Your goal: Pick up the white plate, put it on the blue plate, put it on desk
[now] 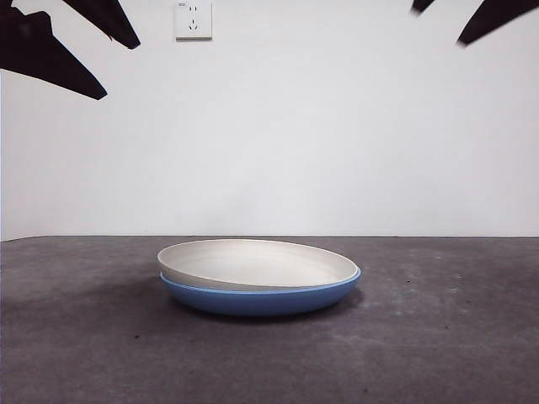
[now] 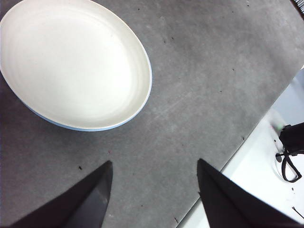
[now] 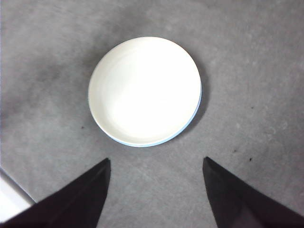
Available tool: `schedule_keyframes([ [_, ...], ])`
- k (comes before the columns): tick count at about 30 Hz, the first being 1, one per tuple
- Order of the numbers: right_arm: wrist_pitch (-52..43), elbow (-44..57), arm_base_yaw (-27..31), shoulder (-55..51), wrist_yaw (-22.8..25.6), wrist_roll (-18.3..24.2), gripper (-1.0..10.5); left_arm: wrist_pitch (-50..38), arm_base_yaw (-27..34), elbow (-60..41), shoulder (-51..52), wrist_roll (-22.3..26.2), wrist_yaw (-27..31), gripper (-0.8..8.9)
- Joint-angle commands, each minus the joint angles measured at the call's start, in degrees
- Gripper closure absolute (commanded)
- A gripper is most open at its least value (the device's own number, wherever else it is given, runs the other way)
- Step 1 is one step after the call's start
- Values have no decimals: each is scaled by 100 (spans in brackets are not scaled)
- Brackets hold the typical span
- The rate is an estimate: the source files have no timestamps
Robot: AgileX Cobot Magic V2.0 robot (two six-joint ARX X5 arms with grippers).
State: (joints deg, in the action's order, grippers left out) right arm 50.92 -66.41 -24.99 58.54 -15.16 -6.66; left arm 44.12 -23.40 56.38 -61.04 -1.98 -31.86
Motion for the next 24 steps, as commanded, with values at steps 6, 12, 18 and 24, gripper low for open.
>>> schedule_keyframes([
  [6,-37,957,-81,-1019,-570,107,639,-33,-24,55,-26,90,-37,529],
  [12,-136,1746,-81,-1384,-1200,98,639,-31,-26,55,-26,90,-37,529],
  [18,-201,1910,-79,-1410,-1196,92,639,-17,-24,55,-26,90,-37,529],
  [24,-295,1910,-79,-1410,-1198,92,639,-11,-26,55,-26,92,-37,529],
])
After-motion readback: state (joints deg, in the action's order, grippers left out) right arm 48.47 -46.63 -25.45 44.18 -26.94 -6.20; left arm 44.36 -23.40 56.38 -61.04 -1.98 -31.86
